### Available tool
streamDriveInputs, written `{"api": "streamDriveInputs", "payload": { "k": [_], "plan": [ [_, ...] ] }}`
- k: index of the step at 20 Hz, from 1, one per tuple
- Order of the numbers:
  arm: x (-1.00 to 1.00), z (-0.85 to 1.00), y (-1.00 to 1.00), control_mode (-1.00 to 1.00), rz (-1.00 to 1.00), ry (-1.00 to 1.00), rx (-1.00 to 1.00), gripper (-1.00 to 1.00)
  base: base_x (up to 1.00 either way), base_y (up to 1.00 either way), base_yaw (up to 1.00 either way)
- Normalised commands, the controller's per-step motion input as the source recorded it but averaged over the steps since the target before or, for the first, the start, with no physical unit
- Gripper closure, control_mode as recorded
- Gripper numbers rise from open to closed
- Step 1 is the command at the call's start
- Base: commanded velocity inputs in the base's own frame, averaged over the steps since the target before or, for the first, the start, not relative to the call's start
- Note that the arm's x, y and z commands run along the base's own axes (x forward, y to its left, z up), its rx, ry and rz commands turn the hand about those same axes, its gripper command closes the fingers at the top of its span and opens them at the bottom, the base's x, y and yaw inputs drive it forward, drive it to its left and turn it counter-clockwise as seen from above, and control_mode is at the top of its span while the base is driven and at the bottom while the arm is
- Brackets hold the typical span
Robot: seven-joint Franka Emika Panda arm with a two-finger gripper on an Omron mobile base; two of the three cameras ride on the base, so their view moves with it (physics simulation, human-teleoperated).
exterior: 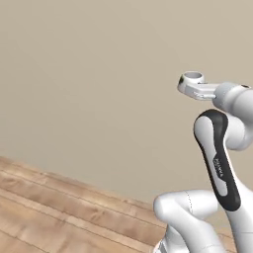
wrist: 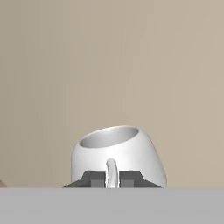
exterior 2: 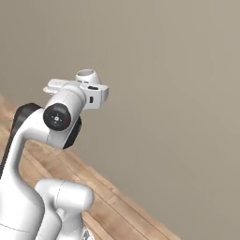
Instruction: Open the cabinet directly in front. Then move the beer and the mug to the dining counter with the candle on it.
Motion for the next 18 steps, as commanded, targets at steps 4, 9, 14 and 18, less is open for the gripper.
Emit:
{"api": "streamDriveInputs", "payload": {
  "k": [4,9,14,18],
  "plan": [
    [0.00,0.00,0.00,1.00,0.00,0.00,0.00,1.00,0.66,-0.02,0.81],
    [0.00,0.00,0.00,1.00,0.00,0.00,0.00,1.00,0.68,0.00,0.80],
    [0.00,0.00,0.00,1.00,0.00,0.00,0.00,1.00,0.97,0.00,0.45],
    [0.00,0.00,0.00,1.00,0.00,0.00,0.00,1.00,1.00,0.00,0.22]
  ]
}}
